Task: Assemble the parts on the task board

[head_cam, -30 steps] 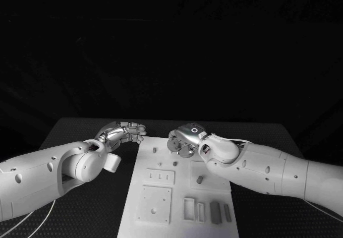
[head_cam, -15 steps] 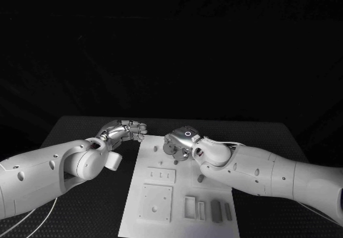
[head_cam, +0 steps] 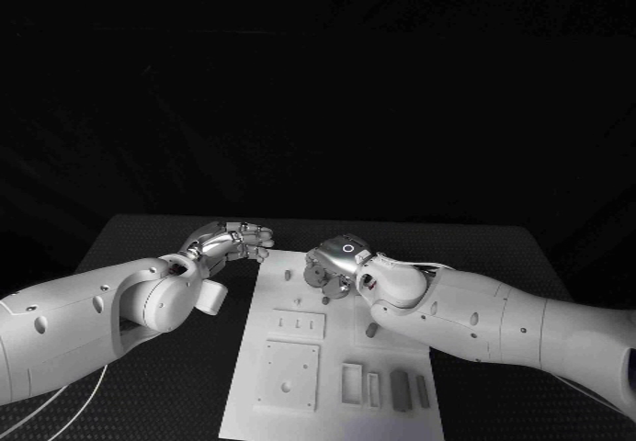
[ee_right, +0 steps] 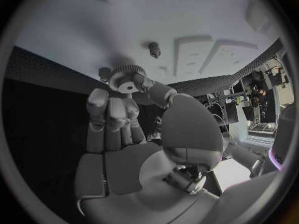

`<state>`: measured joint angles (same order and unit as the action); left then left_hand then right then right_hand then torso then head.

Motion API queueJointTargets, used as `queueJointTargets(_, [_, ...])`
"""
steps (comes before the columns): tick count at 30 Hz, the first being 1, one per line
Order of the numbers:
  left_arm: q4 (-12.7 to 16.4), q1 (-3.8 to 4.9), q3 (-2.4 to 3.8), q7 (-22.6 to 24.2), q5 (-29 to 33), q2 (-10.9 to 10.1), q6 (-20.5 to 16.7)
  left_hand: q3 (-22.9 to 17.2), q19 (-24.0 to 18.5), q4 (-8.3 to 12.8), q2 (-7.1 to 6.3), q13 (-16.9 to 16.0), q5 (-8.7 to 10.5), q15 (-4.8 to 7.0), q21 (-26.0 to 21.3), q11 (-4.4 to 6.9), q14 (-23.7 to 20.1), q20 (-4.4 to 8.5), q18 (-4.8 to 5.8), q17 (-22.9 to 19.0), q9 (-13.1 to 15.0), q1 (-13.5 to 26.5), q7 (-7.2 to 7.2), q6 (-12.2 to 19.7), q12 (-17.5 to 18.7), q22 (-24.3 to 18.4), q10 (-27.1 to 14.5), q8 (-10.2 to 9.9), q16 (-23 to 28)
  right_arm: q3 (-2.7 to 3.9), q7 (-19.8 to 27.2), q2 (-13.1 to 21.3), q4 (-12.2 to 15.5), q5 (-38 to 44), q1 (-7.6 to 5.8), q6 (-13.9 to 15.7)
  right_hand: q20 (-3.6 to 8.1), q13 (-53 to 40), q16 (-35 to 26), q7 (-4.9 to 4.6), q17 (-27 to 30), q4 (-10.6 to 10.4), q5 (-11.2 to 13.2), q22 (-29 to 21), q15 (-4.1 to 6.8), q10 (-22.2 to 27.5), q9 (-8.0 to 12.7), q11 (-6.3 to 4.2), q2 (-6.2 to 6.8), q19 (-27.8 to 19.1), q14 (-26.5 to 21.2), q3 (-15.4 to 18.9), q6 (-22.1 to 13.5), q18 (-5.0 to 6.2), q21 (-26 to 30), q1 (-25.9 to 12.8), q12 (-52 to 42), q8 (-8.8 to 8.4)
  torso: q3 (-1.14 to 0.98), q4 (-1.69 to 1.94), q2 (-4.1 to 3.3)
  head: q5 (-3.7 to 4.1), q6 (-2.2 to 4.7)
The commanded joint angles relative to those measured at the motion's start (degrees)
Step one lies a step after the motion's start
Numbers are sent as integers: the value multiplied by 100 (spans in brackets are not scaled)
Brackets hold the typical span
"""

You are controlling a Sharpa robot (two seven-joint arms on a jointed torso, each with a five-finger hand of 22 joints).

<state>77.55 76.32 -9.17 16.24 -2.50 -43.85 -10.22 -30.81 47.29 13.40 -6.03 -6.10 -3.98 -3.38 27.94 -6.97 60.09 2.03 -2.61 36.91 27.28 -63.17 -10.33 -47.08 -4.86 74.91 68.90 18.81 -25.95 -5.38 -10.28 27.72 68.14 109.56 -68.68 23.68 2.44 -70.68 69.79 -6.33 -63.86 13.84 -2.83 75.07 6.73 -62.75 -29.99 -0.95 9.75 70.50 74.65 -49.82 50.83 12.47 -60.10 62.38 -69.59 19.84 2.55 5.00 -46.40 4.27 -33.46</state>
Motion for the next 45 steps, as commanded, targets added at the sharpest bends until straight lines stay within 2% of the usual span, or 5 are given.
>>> queueJointTargets(1, [7, 7, 5, 52, -15, 11, 53, 0, -47, 43, -6, -7, 32, -31, 30, 0, 18, -1, -84, 7, 9, 63, -7, 23, 28, 85, 32, -32, 28, -1, -31, 18, -20, 96, 3, -161, 17, 5, -33, 138, -5, -4, 5, 45, 35, 26, -179, -28, 35, 37, 3, -24, 965, 253, -18, 5, 18, 48, -2, -1, 0, -5, -6])
queueJointTargets(17, [8, 7, 5, 52, -15, 11, 54, -3, -48, 48, -7, -8, 32, -31, 32, 0, 20, -1, -85, 13, 11, 67, -7, 24, 32, 84, 34, -33, 33, -21, -13, -34, -59, 35, 5, -180, 11, 107, -50, 124, -5, -33, 4, 41, 22, 165, -177, -14, 86, 30, 6, -61, 921, 253, -10, 0, 140, 26, -2, -4, 2, 0, 1])
queueJointTargets(28, [0, 7, 5, 50, -15, 17, 51, -4, -49, 51, -8, -8, 32, -31, 34, -1, 20, -1, -85, 16, 12, 70, -8, 25, 34, 84, 34, -34, 36, -60, -4, -81, -124, -104, 6, -204, 11, 179, -83, -53, -18, -174, 6, 33, -113, 257, -21, 144, 485, 54, 34, 61, 392, 253, -12, 14, 220, -284, 2, -2, 3, -10, -24])
queueJointTargets(33, [1, 7, 5, 50, -15, 13, 50, -5, -49, 52, -10, -8, 33, -31, 34, -1, 21, -1, -85, 17, 13, 71, -8, 26, 35, 84, 34, -35, 37, -63, -18, -69, -127, -128, 6, -189, 17, 180, -90, -116, -30, -199, 6, 28, -170, 274, 43, 206, 569, 56, 39, 121, 214, 253, -6, 71, 217, -381, 6, -4, 4, -8, -25])
queueJointTargets(45, [-7, 7, 5, 51, -15, 17, 47, -7, -49, 55, -11, -9, 33, -31, 36, -1, 22, -1, -85, 22, 13, 75, -10, 30, 38, 83, 34, -37, 40, -63, -15, -31, -103, -236, 5, -132, 21, 185, -106, -142, -40, -225, 4, 20, -196, 298, 82, 231, 547, 47, 37, 113, 110, 253, 11, 154, 219, -426, -4, -5, 3, -17, -17])
